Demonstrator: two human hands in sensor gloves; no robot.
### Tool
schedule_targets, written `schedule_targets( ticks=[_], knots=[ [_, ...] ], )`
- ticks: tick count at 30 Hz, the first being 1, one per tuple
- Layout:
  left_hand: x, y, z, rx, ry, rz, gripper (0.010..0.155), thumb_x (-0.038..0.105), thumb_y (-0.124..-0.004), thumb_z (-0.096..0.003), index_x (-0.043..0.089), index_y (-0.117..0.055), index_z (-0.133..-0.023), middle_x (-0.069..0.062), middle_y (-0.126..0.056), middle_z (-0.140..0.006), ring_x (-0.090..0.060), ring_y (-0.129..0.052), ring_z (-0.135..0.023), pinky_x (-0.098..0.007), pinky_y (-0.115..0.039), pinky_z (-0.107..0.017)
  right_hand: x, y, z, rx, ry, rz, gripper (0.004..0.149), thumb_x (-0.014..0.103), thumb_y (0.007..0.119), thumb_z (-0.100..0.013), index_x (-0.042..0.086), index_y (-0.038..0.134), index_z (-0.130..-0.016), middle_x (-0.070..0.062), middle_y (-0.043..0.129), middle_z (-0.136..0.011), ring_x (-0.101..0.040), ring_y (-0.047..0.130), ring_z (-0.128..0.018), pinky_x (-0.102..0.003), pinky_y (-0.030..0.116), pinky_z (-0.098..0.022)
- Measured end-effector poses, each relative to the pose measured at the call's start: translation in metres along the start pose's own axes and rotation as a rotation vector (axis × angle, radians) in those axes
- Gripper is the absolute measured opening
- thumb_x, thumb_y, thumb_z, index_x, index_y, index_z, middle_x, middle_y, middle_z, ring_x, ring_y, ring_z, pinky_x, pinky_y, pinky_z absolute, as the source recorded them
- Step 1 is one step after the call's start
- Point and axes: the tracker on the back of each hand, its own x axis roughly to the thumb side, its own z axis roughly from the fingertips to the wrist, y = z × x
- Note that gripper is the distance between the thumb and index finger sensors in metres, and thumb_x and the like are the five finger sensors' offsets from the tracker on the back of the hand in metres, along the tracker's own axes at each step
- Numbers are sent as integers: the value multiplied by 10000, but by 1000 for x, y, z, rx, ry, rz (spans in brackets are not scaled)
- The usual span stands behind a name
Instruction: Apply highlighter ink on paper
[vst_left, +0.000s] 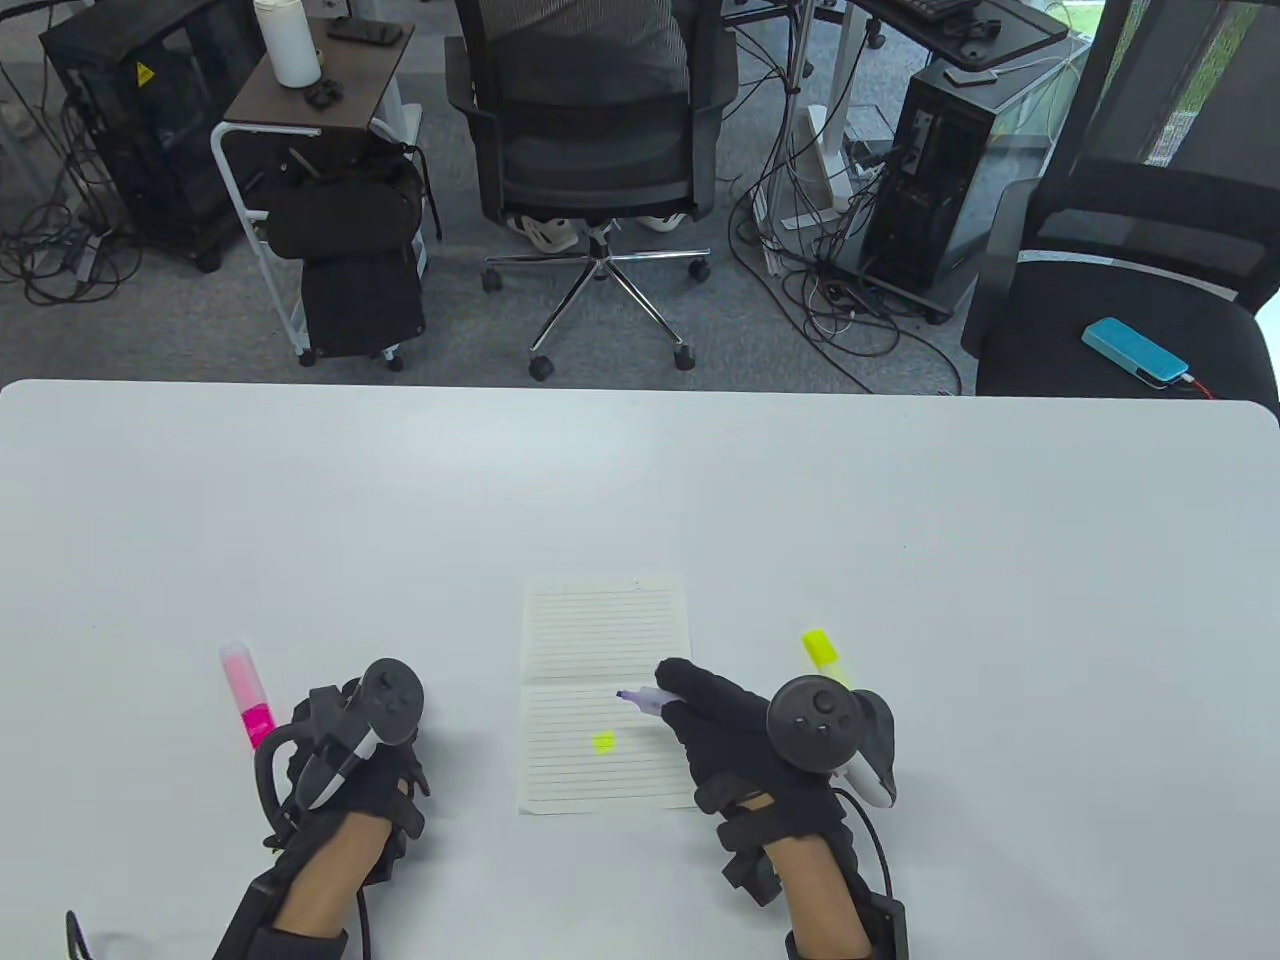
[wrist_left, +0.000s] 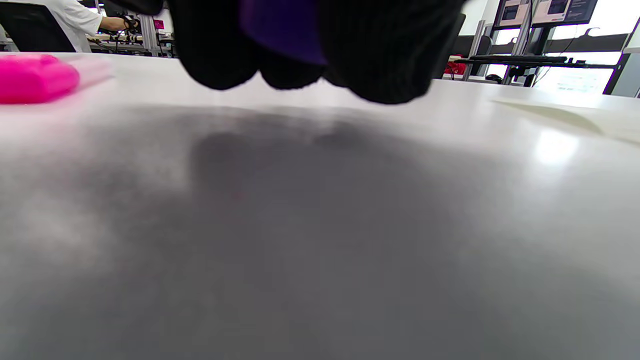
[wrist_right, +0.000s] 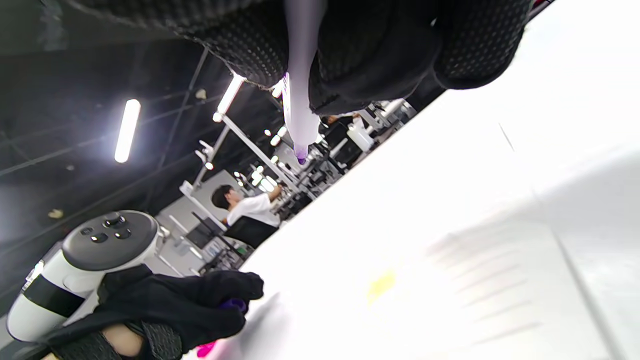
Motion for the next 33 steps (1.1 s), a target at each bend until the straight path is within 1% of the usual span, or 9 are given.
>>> schedule_targets(
  ticks=[4,11,15,18,20,22,27,30,33],
  knots=[
    [2,-3,-1,-17,-8,-16,601,347,-861,-427,255,-724,-1004,-32,-759,-995,-348,-804,-880,-626,-560,-709,-3,2,-2,50,49,51,494,266,762,-640,194,619,-1107,-189,822,-924,-349,893,-595,-615,675,-630],
    [1,-3,-1,-21,-15,2,615,361,-858,-426,252,-709,-1013,-42,-738,-1021,-355,-795,-895,-626,-560,-708,-6,1,-1,53,80,51,500,251,757,-640,199,610,-1115,-194,799,-963,-356,890,-636,-615,672,-630],
    [6,5,6,43,-50,12,643,381,-851,-426,250,-673,-1029,-55,-692,-1053,-379,-757,-922,-637,-533,-714,-7,-1,-1,43,93,42,489,265,748,-646,193,618,-1111,-196,809,-942,-349,892,-621,-612,674,-624],
    [20,11,19,117,-170,52,658,416,-839,-427,258,-656,-1038,-68,-656,-1076,-406,-709,-951,-649,-503,-718,-7,-4,1,25,100,41,465,296,754,-648,182,658,-1089,-189,852,-878,-322,908,-562,-599,696,-604],
    [33,12,27,138,-254,58,618,422,-830,-430,299,-698,-1022,-65,-662,-1083,-413,-698,-963,-652,-498,-718,-8,-6,2,16,102,54,455,304,763,-648,173,679,-1075,-188,871,-846,-310,916,-533,-592,708,-595],
    [49,11,35,122,-314,58,539,376,-815,-438,315,-786,-972,-52,-698,-1072,-399,-715,-963,-636,-513,-719,-8,-9,2,26,111,74,451,299,768,-646,170,686,-1070,-186,878,-842,-308,920,-529,-589,713,-595],
    [86,3,50,57,-491,43,521,370,-799,-443,313,-803,-961,-36,-698,-1087,-393,-696,-995,-625,-520,-723,-11,-10,2,25,128,108,452,290,770,-644,181,681,-1073,-186,865,-868,-320,915,-551,-593,705,-604],
    [100,4,54,60,-534,75,568,408,-814,-440,285,-758,-991,-40,-697,-1088,-398,-700,-993,-623,-532,-720,-12,-11,2,17,131,106,453,290,770,-645,183,679,-1075,-186,863,-871,-318,915,-551,-593,705,-602],
    [117,7,54,-2,-557,79,721,524,-863,-409,284,-648,-1054,-67,-672,-1095,-417,-688,-984,-639,-529,-715,-12,-12,1,11,126,96,447,295,777,-645,187,688,-1070,-185,873,-860,-311,918,-541,-588,710,-599]
  ],
)
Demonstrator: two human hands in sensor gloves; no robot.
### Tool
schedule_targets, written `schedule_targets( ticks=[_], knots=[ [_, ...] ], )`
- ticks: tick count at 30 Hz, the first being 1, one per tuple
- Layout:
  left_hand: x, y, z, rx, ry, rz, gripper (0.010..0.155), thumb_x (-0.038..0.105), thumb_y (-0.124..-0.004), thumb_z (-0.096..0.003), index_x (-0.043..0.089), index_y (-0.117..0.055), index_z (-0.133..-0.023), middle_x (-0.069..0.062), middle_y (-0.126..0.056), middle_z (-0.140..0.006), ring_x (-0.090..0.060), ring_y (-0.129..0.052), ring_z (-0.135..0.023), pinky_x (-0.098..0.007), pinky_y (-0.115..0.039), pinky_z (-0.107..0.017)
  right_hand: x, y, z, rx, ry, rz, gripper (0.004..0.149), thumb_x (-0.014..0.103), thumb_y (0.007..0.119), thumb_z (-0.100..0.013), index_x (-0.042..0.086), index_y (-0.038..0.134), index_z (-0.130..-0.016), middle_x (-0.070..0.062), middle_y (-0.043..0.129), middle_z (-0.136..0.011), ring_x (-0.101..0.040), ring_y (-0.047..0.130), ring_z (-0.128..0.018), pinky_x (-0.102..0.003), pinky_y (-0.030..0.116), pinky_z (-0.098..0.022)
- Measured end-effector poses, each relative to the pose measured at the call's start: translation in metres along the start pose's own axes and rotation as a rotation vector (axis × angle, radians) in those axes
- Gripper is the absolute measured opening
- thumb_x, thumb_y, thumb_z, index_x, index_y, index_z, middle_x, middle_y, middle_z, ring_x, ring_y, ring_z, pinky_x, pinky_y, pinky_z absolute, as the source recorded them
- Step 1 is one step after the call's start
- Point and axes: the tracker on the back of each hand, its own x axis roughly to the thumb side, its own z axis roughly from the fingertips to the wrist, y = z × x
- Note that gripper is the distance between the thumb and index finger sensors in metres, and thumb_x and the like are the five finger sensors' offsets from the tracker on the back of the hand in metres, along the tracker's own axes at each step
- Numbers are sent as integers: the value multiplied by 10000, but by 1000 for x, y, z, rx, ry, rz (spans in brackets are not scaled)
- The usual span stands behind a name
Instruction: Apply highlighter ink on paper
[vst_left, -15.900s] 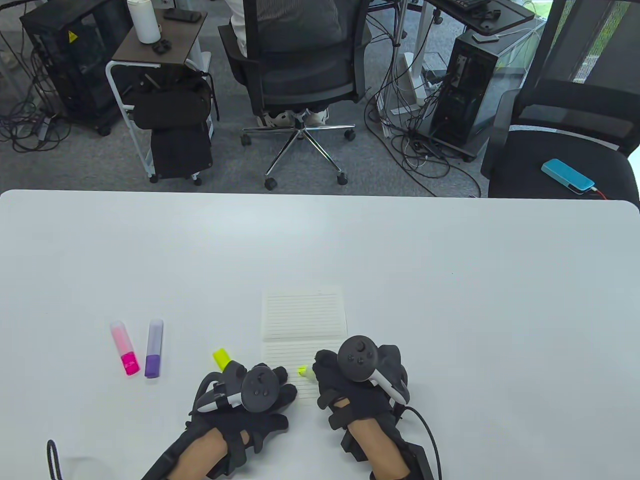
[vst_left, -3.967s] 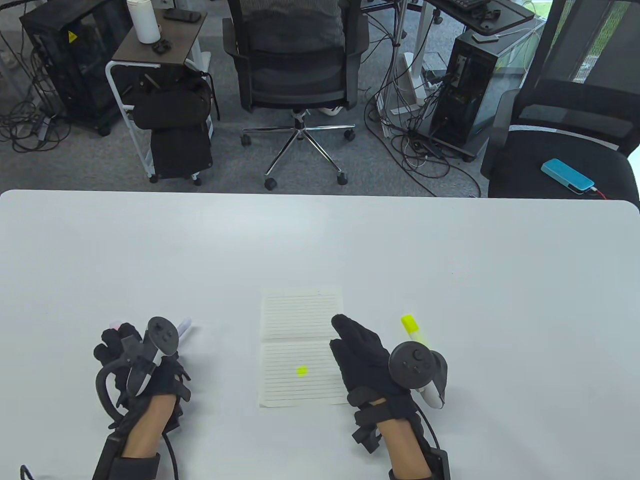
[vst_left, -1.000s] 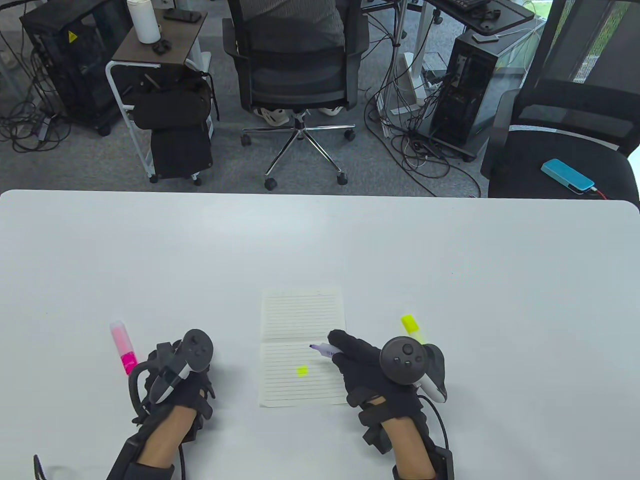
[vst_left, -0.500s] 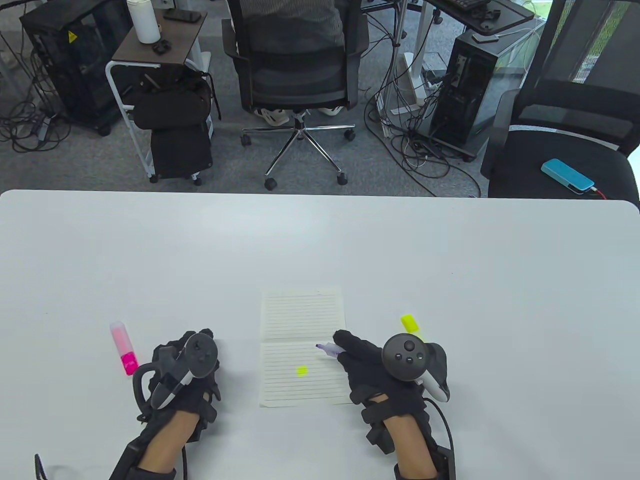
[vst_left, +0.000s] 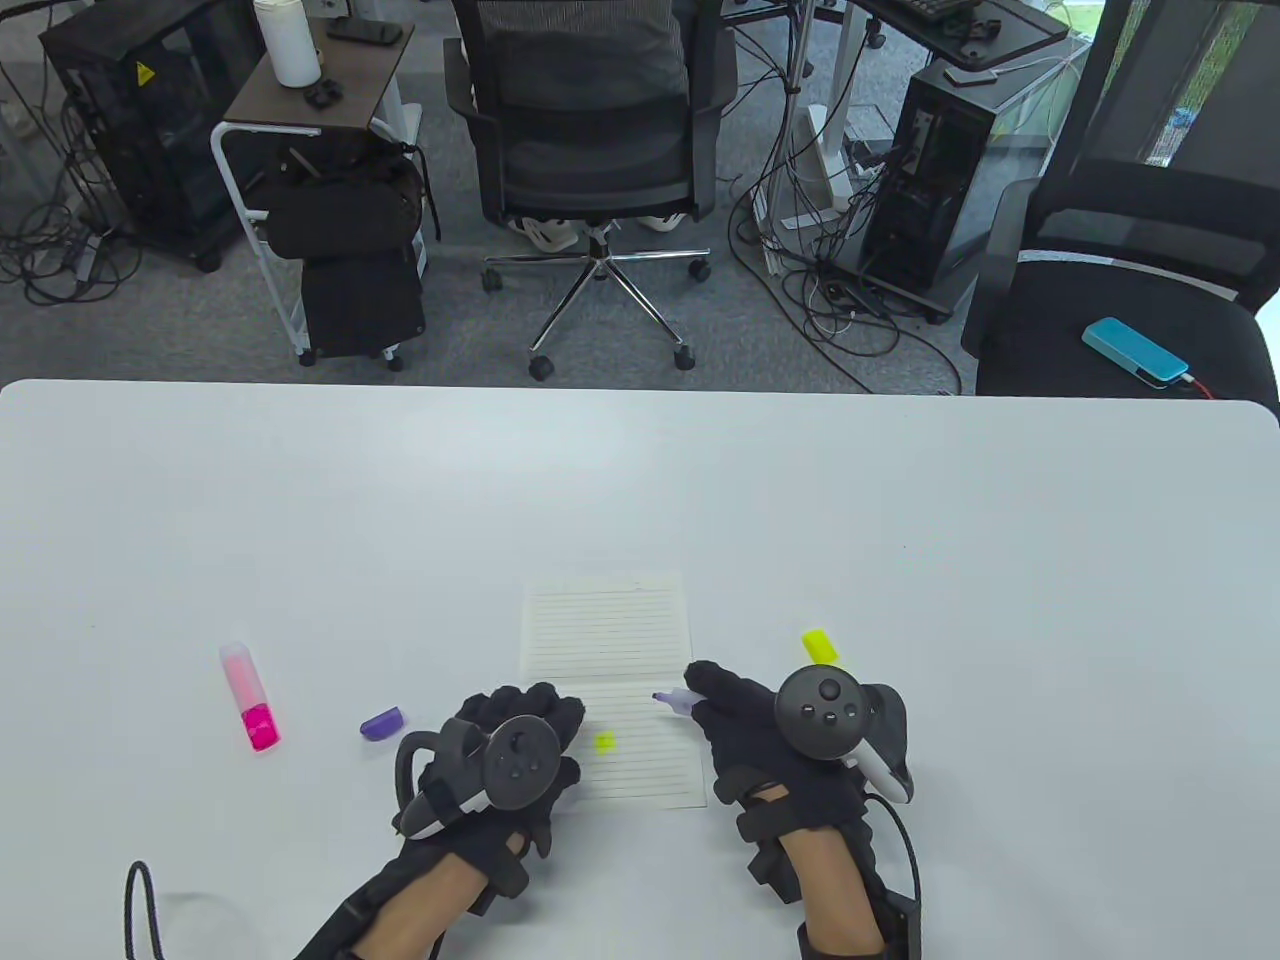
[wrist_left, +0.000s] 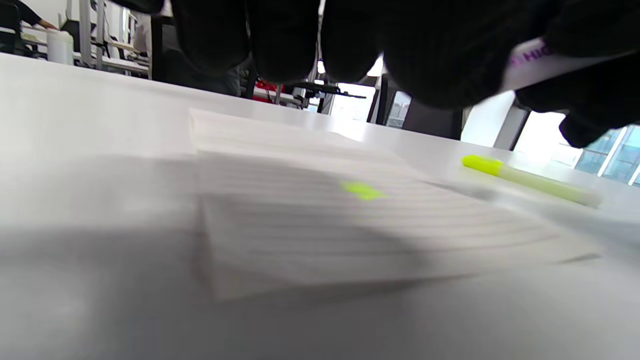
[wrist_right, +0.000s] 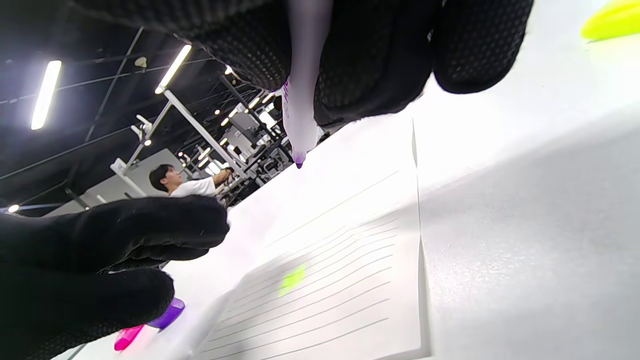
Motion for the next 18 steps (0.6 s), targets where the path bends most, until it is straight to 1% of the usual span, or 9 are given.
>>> schedule_targets(
  ticks=[1,3,7,10,11,12,13,14,18],
  knots=[
    [4,1,-3,-27,-3,2,770,563,-868,-398,294,-610,-1072,-75,-652,-1100,-419,-673,-989,-642,-522,-717,0,0,0,-16,-4,-4,445,303,778,-647,189,690,-1068,-177,876,-857,-308,921,-540,-585,713,-600],
    [15,1,-15,-93,10,16,818,590,-881,-382,301,-578,-1085,-79,-634,-1094,-422,-650,-990,-648,-505,-721,2,0,0,-66,-19,-8,439,323,786,-645,184,709,-1054,-165,895,-831,-298,928,-520,-579,723,-591],
    [28,-6,-36,-173,58,-57,887,613,-886,-369,282,-509,-1101,-73,-606,-1082,-399,-645,-976,-636,-512,-719,4,3,0,-53,-19,31,427,339,800,-644,179,732,-1034,-155,913,-799,-281,934,-488,-567,738,-579],
    [25,-22,-47,-246,94,-83,924,626,-885,-363,276,-460,-1105,-57,-652,-1033,-365,-687,-930,-623,-535,-710,3,8,-3,-24,3,74,424,335,802,-642,180,736,-1031,-156,914,-794,-280,932,-485,-566,738,-579],
    [22,-31,-49,-283,107,-92,921,621,-888,-364,275,-462,-1103,-58,-664,-1018,-361,-692,-920,-625,-534,-709,2,10,-4,-17,4,81,422,334,802,-642,180,738,-1029,-156,914,-794,-281,931,-484,-566,738,-579],
    [19,-36,-50,-317,110,-102,904,622,-859,-370,279,-455,-1102,-40,-593,-1016,-331,-611,-918,-621,-496,-719,2,11,-5,-6,4,83,419,332,802,-642,181,740,-1028,-159,914,-794,-281,931,-484,-567,737,-579],
    [16,-33,-50,-319,96,-96,904,637,-844,-372,296,-439,-1104,-28,-574,-1011,-318,-592,-913,-614,-484,-725,2,13,-5,9,6,90,418,332,803,-642,182,740,-1028,-159,914,-793,-281,930,-485,-567,736,-580],
    [15,-34,-51,-285,85,-77,902,634,-869,-357,299,-477,-1097,-32,-605,-999,-319,-616,-900,-616,-499,-718,4,15,-6,17,3,105,417,331,803,-642,183,741,-1027,-159,914,-794,-282,930,-486,-567,736,-580],
    [8,-38,-52,-324,93,-17,888,643,-846,-367,317,-458,-1096,-7,-534,-1003,-294,-528,-904,-601,-476,-724,8,24,-8,52,-5,140,417,330,800,-643,188,738,-1030,-158,907,-806,-286,927,-497,-569,731,-586]
  ],
)
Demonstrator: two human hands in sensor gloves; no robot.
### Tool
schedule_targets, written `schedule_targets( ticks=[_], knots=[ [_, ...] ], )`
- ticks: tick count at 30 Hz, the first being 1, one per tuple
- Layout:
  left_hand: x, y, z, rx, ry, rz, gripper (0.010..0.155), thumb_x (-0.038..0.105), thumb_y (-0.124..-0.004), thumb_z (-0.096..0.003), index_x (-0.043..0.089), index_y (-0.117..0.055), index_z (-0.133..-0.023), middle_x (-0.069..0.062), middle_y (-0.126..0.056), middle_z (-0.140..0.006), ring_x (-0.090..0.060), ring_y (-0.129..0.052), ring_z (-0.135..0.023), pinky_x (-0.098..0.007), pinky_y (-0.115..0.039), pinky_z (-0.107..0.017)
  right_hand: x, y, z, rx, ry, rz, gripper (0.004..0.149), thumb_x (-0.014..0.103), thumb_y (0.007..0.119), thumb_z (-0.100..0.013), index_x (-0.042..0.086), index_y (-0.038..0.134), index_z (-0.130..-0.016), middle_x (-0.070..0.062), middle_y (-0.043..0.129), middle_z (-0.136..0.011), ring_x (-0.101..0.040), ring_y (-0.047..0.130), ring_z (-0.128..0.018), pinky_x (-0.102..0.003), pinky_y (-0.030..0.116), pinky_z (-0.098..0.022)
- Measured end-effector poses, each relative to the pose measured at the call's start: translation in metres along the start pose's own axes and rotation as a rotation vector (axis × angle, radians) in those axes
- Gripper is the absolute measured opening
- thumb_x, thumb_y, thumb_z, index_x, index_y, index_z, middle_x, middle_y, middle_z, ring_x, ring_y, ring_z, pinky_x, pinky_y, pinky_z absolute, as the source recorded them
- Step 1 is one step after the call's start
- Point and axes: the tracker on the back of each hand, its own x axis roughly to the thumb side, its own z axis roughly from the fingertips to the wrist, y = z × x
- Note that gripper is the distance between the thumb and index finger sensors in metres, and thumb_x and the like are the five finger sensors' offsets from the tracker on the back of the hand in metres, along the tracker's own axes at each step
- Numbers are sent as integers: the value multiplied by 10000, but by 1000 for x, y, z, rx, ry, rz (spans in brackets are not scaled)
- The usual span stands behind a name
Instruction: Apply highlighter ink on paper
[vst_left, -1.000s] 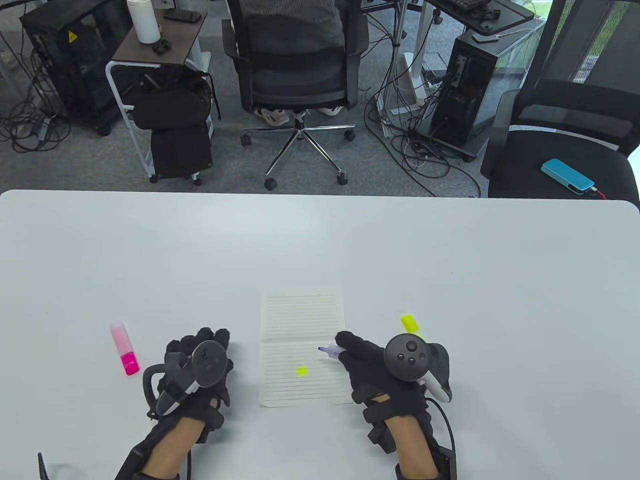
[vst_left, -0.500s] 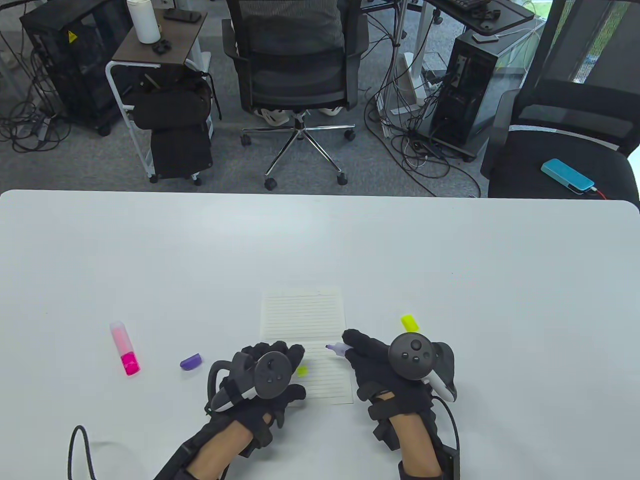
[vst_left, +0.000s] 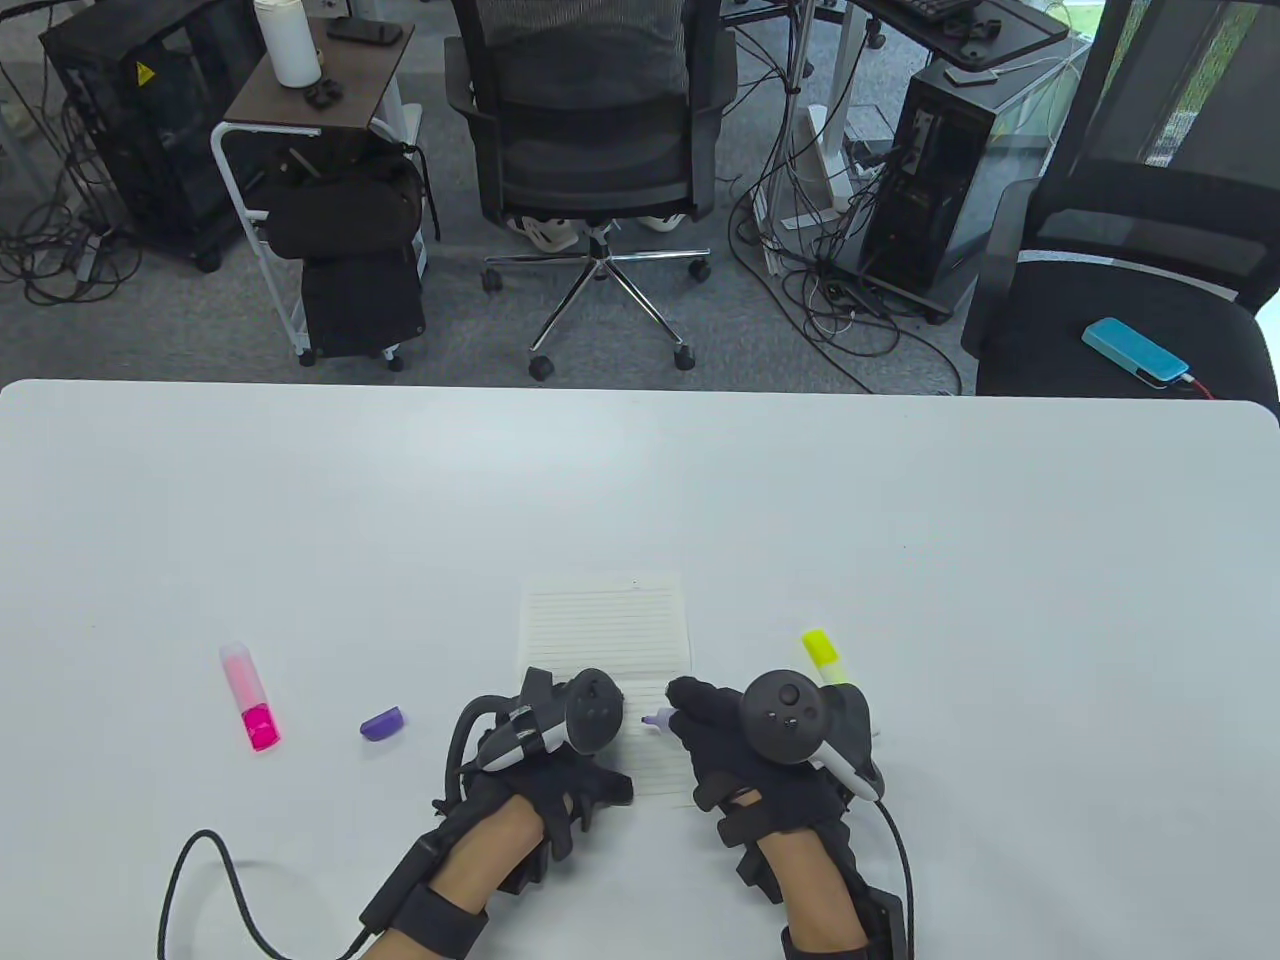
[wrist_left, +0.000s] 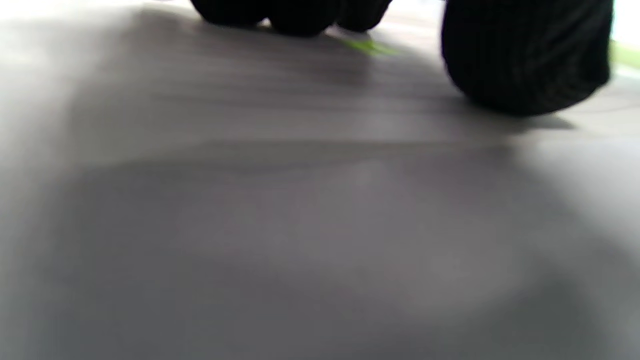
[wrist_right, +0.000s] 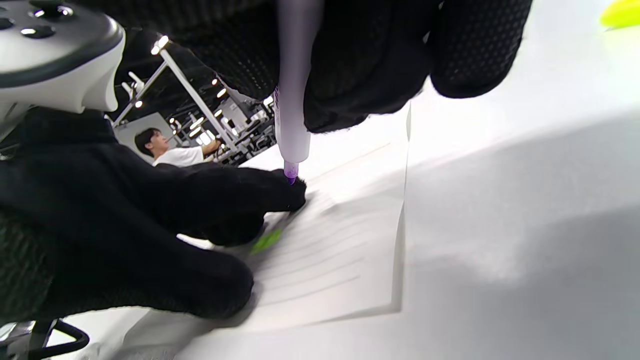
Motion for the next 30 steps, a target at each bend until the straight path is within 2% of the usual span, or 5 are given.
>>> schedule_targets(
  ticks=[12,20,23,30],
  knots=[
    [-2,0,1,-25,3,25,882,648,-823,-377,356,-405,-1096,15,-481,-987,-269,-464,-901,-593,-437,-732,7,15,-6,55,15,95,433,303,787,-646,205,704,-1060,-172,866,-866,-303,914,-548,-582,711,-606],
    [-3,0,1,-39,3,39,834,638,-825,-381,433,-415,-1077,14,-471,-989,-273,-448,-899,-595,-418,-732,8,16,-7,68,22,120,431,300,782,-645,203,707,-1058,-177,868,-858,-295,912,-533,-580,715,-600],
    [-3,0,1,-43,5,42,833,636,-828,-381,434,-416,-1077,14,-467,-989,-273,-443,-900,-596,-414,-732,10,13,-6,115,37,101,417,294,790,-640,188,732,-1039,-184,884,-833,-295,915,-508,-583,720,-591],
    [-3,0,1,-42,5,43,837,638,-824,-382,430,-411,-1081,14,-463,-991,-272,-439,-901,-595,-410,-733,12,12,-4,58,23,96,422,300,768,-650,181,714,-1051,-181,875,-836,-290,911,-513,-581,716,-595]
  ],
)
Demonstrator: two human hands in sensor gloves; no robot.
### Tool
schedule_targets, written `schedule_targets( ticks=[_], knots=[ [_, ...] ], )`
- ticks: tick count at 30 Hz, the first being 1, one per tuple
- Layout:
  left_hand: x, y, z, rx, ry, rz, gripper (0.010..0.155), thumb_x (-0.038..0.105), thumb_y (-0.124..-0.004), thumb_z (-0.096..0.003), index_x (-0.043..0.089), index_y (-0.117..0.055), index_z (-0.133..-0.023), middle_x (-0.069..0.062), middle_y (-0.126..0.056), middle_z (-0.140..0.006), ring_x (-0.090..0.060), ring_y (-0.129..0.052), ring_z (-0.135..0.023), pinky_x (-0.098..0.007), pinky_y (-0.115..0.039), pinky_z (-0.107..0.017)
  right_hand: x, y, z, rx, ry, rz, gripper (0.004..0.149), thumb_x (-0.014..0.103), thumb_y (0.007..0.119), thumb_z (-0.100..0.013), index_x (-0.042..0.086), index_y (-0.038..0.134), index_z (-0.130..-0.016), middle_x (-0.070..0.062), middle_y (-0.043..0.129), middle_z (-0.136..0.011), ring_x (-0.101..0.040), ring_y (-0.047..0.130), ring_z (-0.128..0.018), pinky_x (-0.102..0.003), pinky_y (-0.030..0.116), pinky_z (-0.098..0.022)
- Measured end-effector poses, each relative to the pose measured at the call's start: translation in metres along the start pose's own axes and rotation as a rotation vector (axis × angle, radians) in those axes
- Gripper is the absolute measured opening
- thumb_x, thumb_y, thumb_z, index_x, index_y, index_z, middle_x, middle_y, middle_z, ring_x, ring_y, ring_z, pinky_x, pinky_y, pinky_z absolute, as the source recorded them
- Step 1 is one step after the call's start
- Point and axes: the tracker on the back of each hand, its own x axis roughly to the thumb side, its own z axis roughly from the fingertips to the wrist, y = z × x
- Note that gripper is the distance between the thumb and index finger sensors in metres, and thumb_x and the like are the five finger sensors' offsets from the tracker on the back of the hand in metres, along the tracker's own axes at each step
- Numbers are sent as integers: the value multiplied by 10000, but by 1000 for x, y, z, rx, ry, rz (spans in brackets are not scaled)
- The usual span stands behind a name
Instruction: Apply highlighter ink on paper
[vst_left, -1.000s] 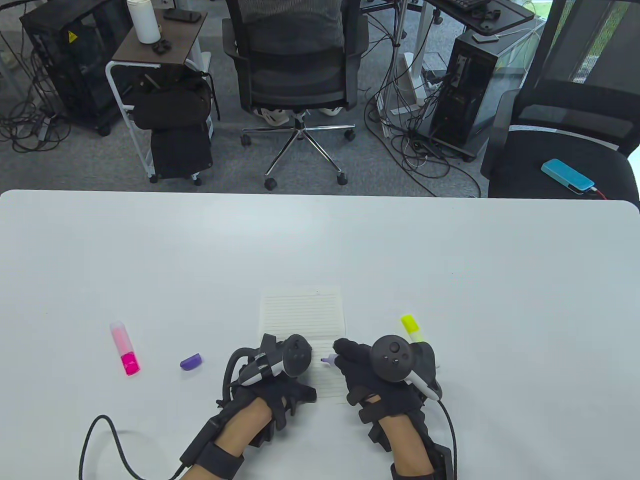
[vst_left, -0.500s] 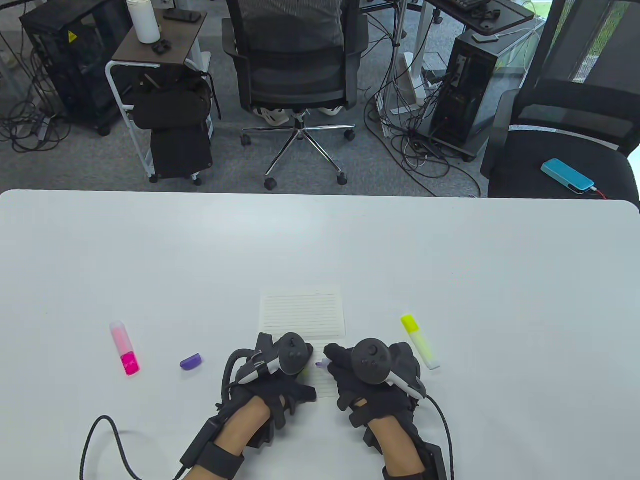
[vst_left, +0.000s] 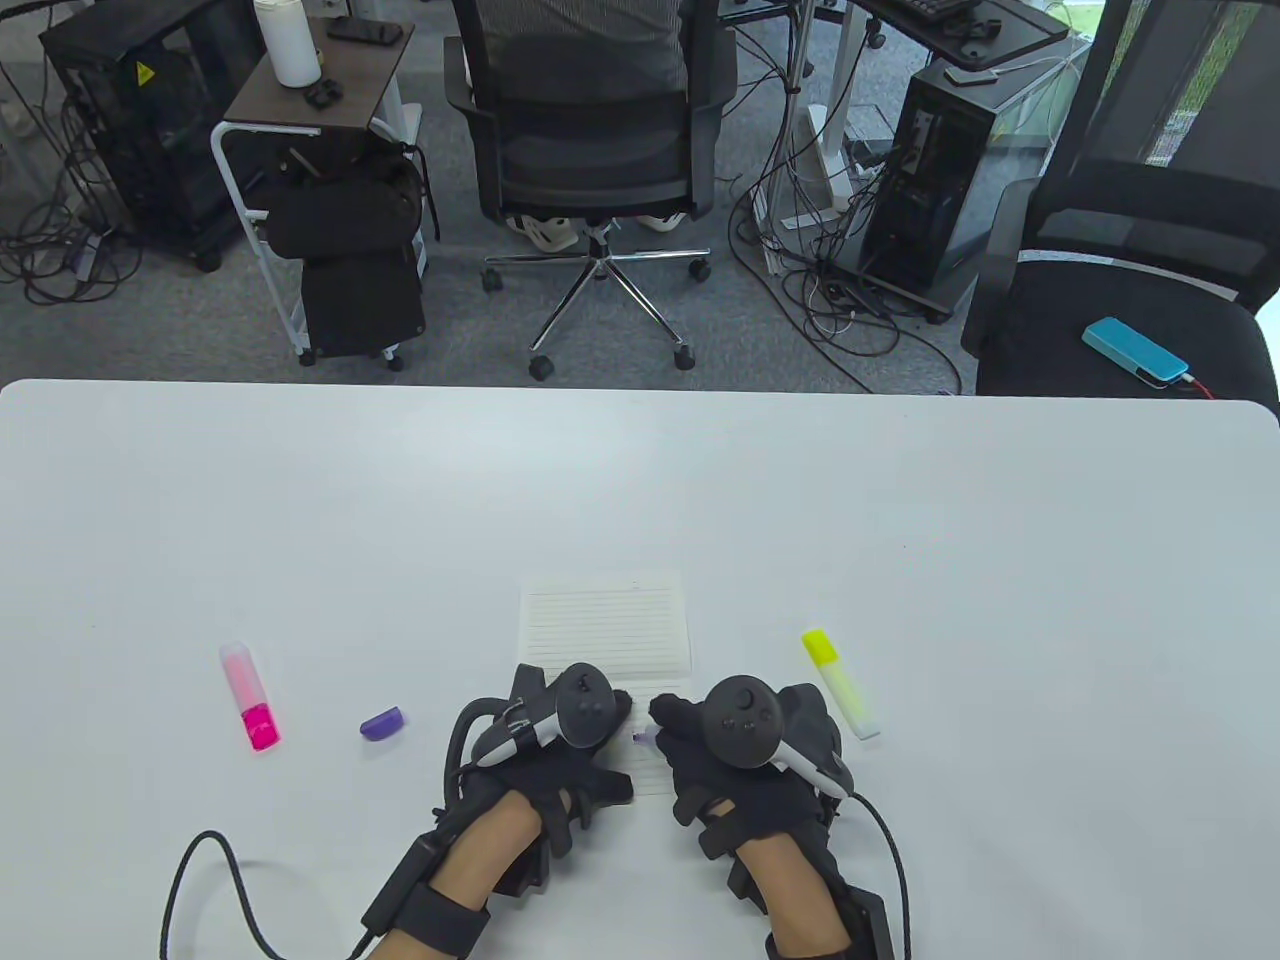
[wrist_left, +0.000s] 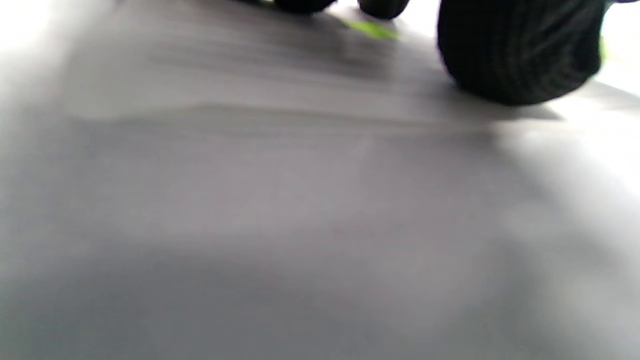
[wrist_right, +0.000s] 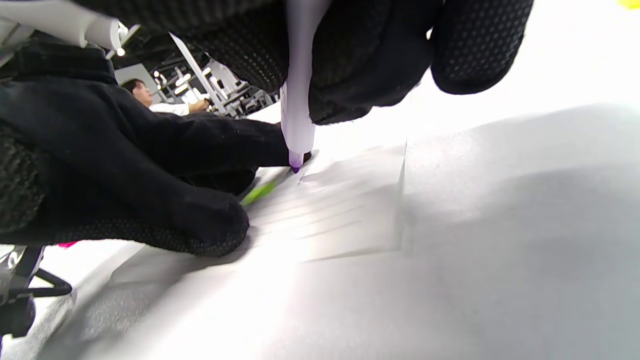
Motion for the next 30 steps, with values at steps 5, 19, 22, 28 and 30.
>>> schedule_targets(
  ticks=[5,19,22,28,30],
  knots=[
    [0,0,0,-1,-3,-2,835,642,-820,-383,429,-412,-1080,13,-463,-991,-272,-440,-900,-595,-411,-732,0,3,-2,9,8,19,428,300,762,-654,191,700,-1063,-176,864,-854,-293,906,-531,-582,709,-604],
    [0,1,0,-4,-1,-2,838,641,-821,-384,427,-409,-1082,16,-461,-991,-271,-437,-900,-593,-409,-733,-8,-2,0,-4,111,24,422,299,766,-651,184,712,-1054,-177,876,-842,-289,910,-515,-582,714,-599],
    [0,1,0,-5,0,-2,839,641,-822,-384,428,-408,-1082,16,-460,-991,-270,-437,-900,-593,-408,-733,-7,-3,0,2,113,25,421,296,768,-648,179,717,-1049,-180,881,-833,-290,910,-505,-582,716,-596],
    [0,1,0,-6,0,-2,839,643,-820,-384,429,-406,-1082,18,-458,-991,-269,-435,-900,-593,-407,-733,-6,-6,3,26,121,15,410,290,785,-636,168,752,-1026,-189,902,-800,-294,915,-475,-583,724,-585],
    [0,1,0,-5,-1,-2,839,643,-820,-385,428,-406,-1082,17,-458,-991,-269,-435,-900,-592,-407,-733,-6,-5,3,22,98,-4,414,295,782,-638,168,746,-1030,-183,901,-803,-290,915,-477,-581,724,-586]
  ],
)
